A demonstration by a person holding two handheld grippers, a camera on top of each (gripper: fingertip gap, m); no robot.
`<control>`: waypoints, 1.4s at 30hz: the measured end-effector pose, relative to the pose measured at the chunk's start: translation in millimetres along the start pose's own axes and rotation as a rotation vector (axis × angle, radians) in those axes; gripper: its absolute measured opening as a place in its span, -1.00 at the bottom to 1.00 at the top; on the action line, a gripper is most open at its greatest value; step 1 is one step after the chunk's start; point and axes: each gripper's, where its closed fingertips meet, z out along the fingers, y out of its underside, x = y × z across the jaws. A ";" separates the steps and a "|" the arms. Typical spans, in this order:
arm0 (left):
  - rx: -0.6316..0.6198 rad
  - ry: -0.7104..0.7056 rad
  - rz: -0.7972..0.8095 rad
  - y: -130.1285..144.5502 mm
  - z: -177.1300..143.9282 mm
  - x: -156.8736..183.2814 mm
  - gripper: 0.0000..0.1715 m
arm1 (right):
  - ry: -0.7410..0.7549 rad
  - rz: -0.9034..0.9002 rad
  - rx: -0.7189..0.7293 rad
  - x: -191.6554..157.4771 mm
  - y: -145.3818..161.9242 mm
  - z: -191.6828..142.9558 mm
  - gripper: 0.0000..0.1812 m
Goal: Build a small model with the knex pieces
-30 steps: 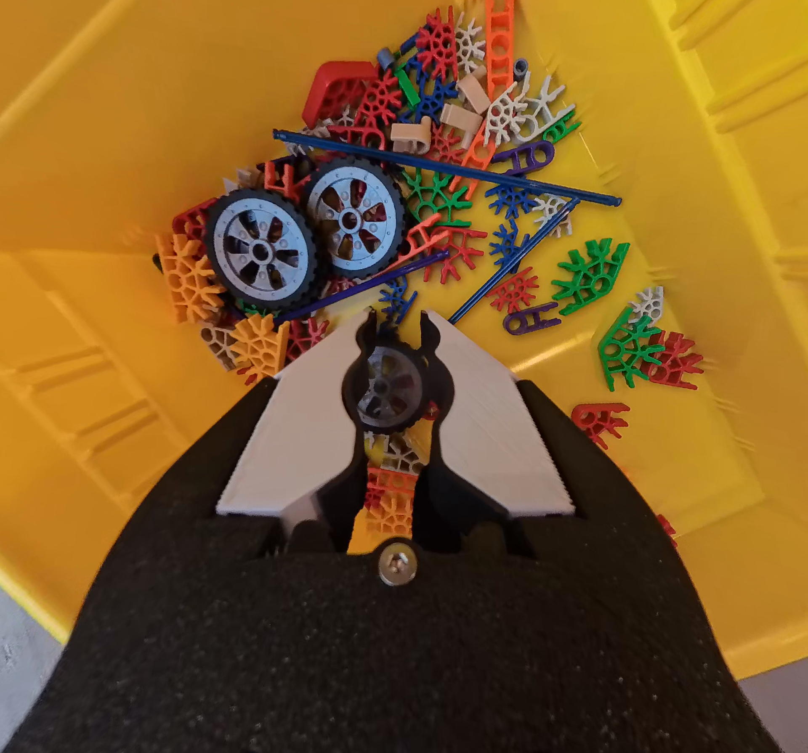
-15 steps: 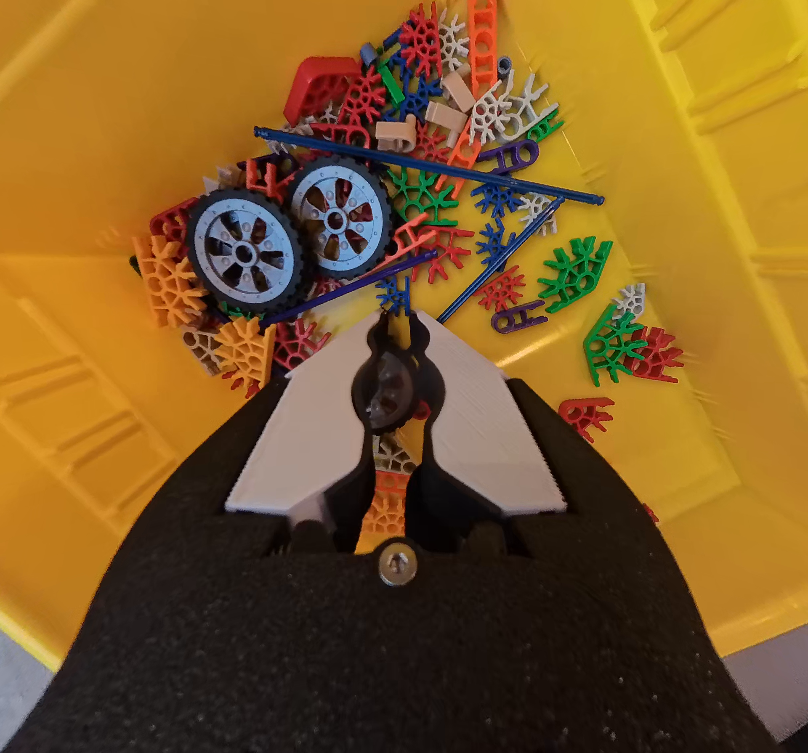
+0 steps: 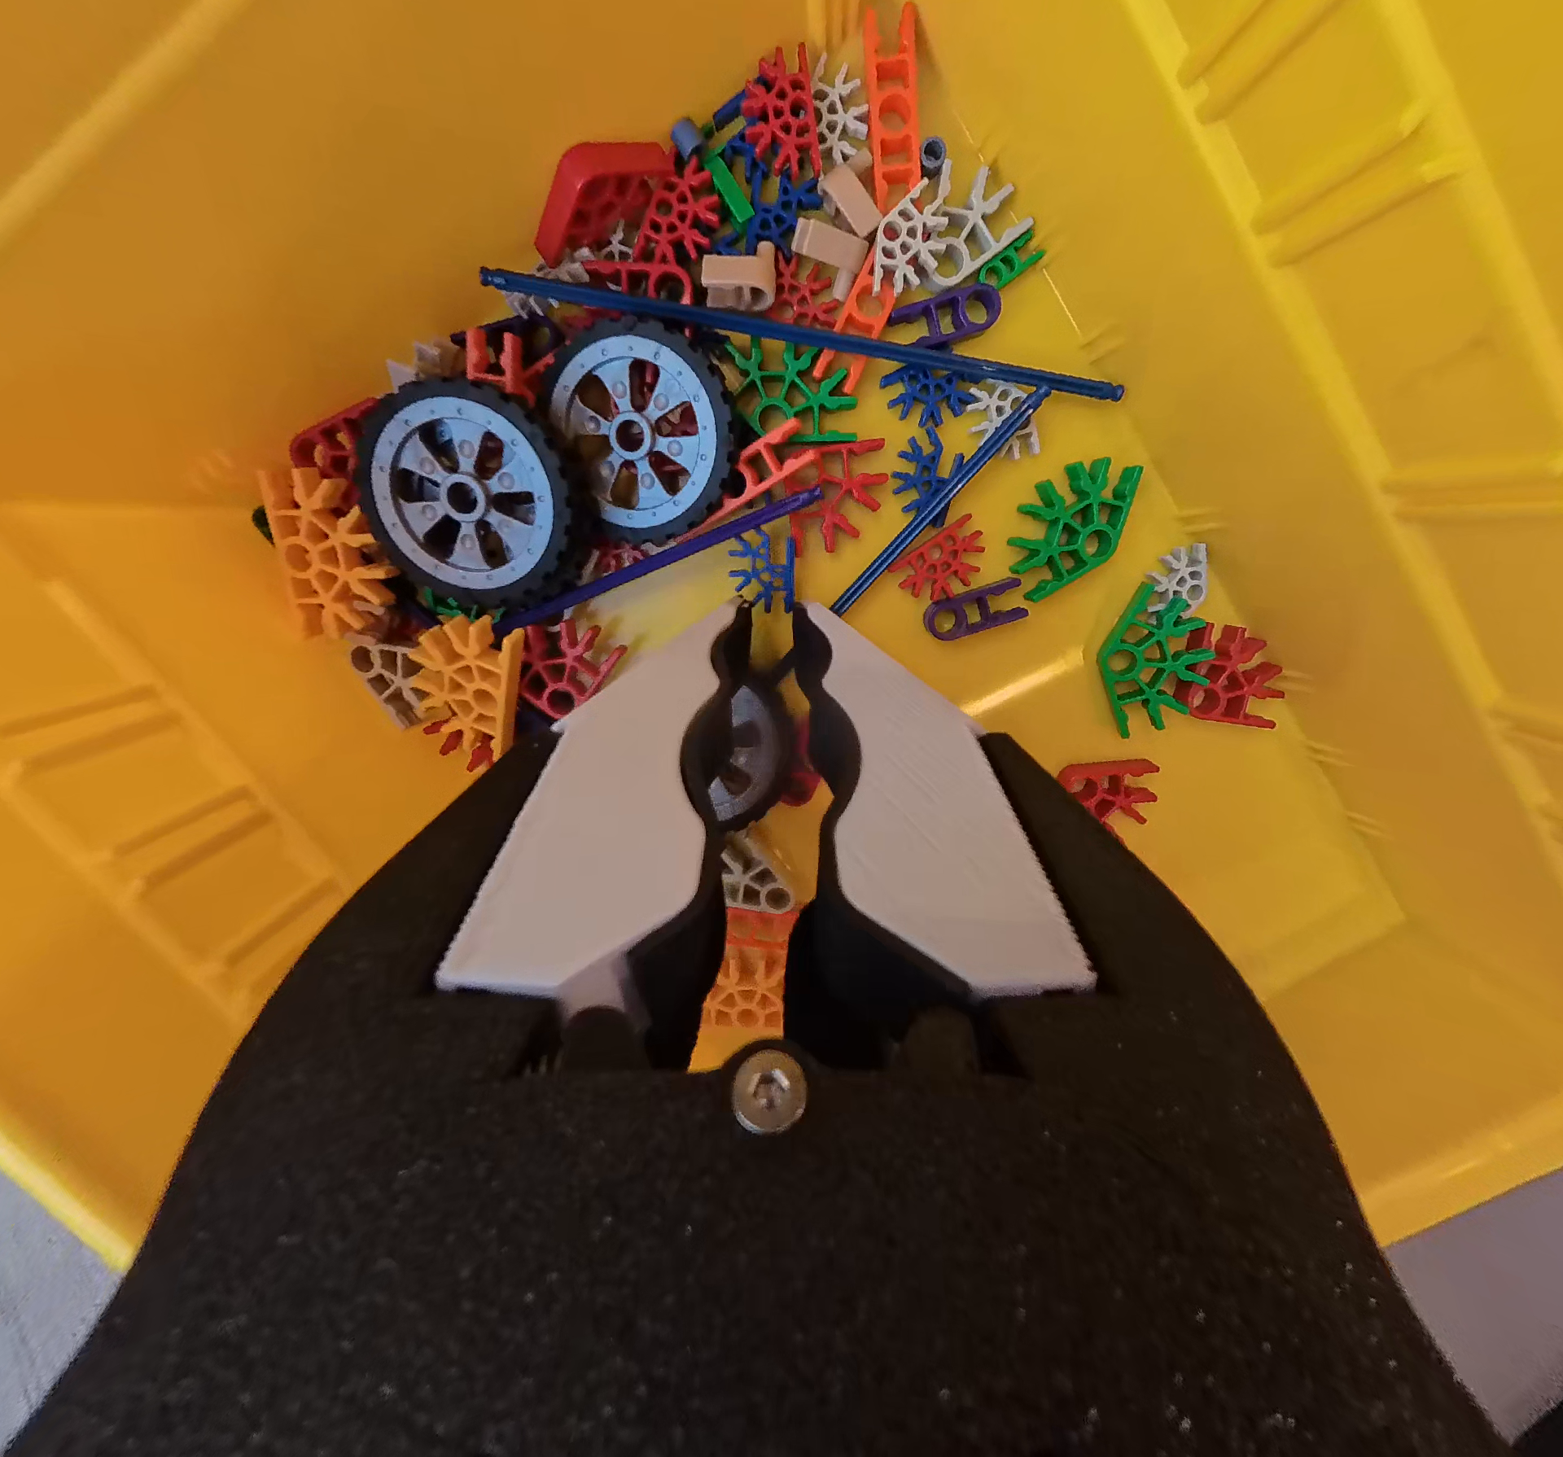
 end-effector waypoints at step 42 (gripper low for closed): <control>1.006 0.453 1.414 50.4 -120.2 621.5 -0.88 | -0.279 0.290 0.000 -46.8 -6.8 0.9 -0.74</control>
